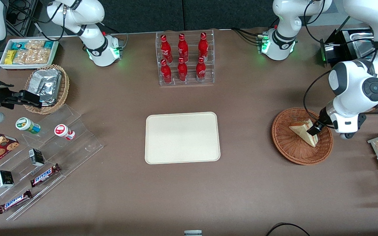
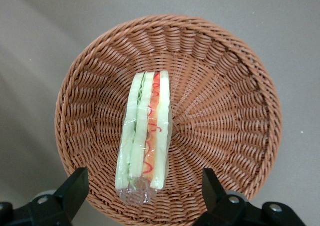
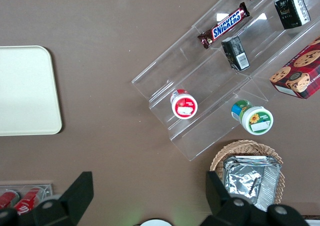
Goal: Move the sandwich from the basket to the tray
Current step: 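Close the left gripper on the sandwich and lift it from the basket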
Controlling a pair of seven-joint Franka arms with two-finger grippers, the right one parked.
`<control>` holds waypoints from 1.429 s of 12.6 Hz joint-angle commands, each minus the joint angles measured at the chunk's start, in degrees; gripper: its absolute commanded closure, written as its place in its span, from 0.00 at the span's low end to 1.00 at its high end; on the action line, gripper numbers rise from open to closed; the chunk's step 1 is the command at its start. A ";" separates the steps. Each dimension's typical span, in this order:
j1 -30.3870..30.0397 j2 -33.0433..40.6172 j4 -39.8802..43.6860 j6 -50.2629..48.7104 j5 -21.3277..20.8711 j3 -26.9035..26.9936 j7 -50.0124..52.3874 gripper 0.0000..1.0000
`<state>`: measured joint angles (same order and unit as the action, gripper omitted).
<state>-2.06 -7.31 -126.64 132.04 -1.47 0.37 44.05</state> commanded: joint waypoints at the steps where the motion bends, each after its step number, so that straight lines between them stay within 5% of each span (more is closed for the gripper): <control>1: -0.22 0.98 -2.11 1.99 -0.37 -0.11 1.13 0.00; 13: -0.22 -3.58 -8.27 14.56 -0.28 0.24 1.48 0.03; 14: -0.22 -3.67 -8.27 15.17 -0.20 0.24 1.92 0.12; 16: -0.22 -4.02 -8.09 15.18 -0.20 0.24 4.63 0.58; 18: -0.22 -4.03 -8.01 15.18 -0.28 0.24 4.56 0.89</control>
<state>-2.06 -11.41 -134.29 146.15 -1.44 0.70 47.20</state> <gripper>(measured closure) 0.432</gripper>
